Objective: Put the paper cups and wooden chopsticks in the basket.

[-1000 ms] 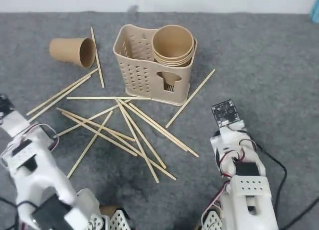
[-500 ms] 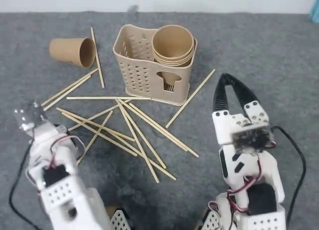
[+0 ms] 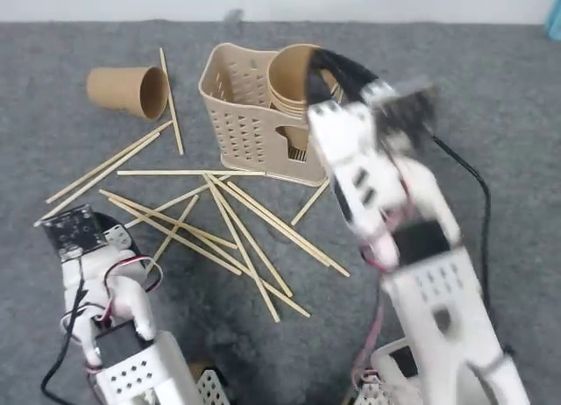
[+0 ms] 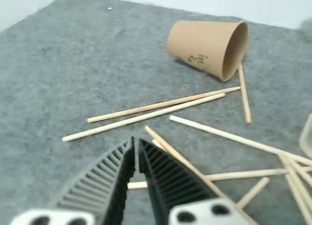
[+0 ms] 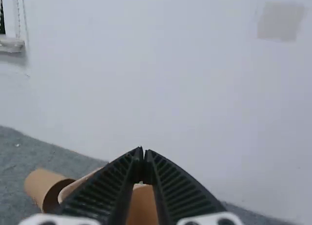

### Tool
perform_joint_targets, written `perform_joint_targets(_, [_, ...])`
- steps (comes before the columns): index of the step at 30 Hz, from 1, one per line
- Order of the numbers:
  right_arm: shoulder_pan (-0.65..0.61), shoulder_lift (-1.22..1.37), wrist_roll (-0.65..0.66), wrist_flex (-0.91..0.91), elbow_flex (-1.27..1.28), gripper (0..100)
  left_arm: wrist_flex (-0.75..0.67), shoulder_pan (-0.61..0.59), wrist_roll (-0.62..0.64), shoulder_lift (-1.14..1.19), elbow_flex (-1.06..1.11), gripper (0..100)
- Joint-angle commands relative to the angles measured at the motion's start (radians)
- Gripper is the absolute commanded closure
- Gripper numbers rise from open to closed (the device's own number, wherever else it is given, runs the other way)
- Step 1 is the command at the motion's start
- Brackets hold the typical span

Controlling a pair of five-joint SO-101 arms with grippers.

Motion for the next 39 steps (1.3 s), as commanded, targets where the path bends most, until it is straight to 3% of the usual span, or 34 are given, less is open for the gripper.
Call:
perform_joint_targets(1, [-0.004, 0.189, -0.009, 0.054, -0.157, 98.9, 0.008, 0.017, 0.000, -0.017, -0.004, 99])
perform_joint_targets(11, [0.015, 0.397, -0.009, 0.067, -0.123, 98.9, 0.009, 0.017, -0.005, -0.017, -0.004, 99])
perform_joint_targets(21, [0.036, 0.183, -0.008, 0.071, -0.235, 98.9, 0.011, 0.017, -0.006, -0.017, -0.004, 99])
perform_joint_targets(30, [0.030, 0.062, -0.014, 0.427, -0.272, 98.9, 0.014, 0.017, -0.006, -0.017, -0.004, 99])
perform_joint_targets(33, [0.024, 0.077, -0.011, 0.389, -0.173, 98.9, 0.014, 0.017, -0.006, -0.017, -0.004, 99])
perform_joint_targets(39, [0.025, 0.133, -0.008, 0.145, -0.012, 98.9, 0.029, 0.014, -0.008, -0.017, -0.004, 99])
